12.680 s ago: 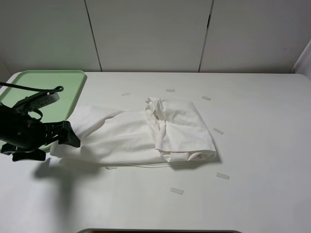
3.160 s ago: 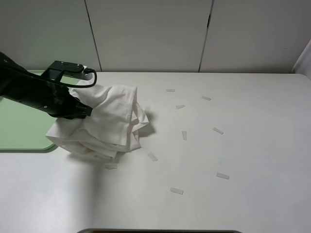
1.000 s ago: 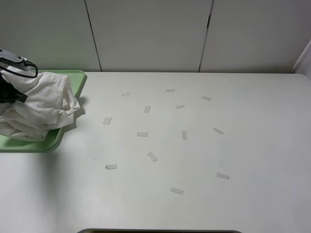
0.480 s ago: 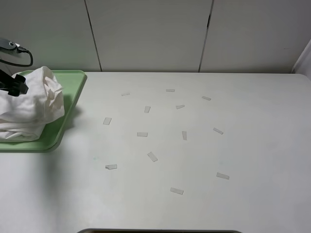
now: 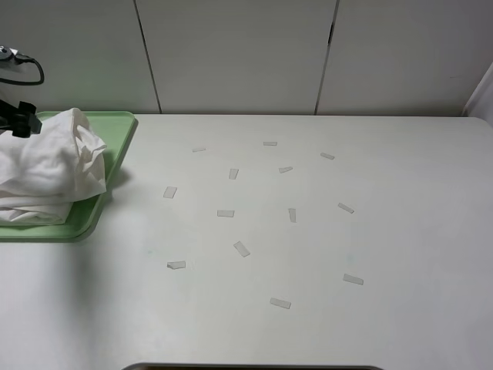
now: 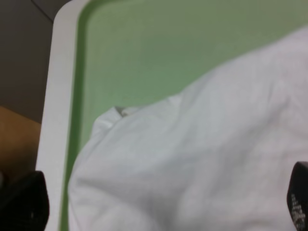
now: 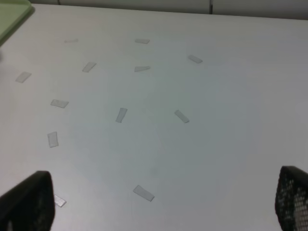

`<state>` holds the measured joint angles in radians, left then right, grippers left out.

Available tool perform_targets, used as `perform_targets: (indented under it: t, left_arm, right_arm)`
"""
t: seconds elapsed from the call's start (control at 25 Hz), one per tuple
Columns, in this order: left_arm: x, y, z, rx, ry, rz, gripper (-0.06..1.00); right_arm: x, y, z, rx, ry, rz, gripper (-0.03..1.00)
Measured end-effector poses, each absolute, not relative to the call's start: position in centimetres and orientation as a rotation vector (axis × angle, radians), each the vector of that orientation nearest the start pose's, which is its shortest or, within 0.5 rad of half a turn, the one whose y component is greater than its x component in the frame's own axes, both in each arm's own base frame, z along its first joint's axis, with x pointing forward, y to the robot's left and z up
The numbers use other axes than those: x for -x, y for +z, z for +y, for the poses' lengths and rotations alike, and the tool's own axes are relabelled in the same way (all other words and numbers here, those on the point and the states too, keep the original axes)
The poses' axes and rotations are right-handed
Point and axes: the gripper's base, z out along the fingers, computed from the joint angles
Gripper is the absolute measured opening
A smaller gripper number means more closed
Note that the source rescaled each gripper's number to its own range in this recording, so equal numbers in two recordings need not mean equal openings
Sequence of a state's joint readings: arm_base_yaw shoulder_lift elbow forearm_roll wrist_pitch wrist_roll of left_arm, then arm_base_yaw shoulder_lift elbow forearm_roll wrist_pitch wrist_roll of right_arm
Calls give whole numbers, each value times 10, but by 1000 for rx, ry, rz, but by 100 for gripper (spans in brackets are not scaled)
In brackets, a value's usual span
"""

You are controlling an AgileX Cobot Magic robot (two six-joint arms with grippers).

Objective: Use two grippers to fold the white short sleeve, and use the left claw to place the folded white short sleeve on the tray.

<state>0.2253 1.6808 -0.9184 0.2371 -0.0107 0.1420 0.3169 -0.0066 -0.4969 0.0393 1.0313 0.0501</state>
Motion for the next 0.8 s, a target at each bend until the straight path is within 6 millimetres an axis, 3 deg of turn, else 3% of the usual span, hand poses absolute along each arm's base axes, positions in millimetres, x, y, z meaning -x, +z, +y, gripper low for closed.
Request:
perform_targets:
  t: [0.28,0.6,0.72,0.8]
  left_arm:
    - [-346,195,78,-41,244,2217,100]
    - [-359,155,74,-26,187,2249,100]
    - [-364,146,68,-46,166,2244,100]
    - [-369,128,56,-83,134,2255,100]
  right_arm:
    - [5,279,2,270,280,2004,100]
    - [5,279,2,270,280,2004,100]
    - [5,279,2,270,280,2004,100]
    - [5,279,2,270,280,2004,100]
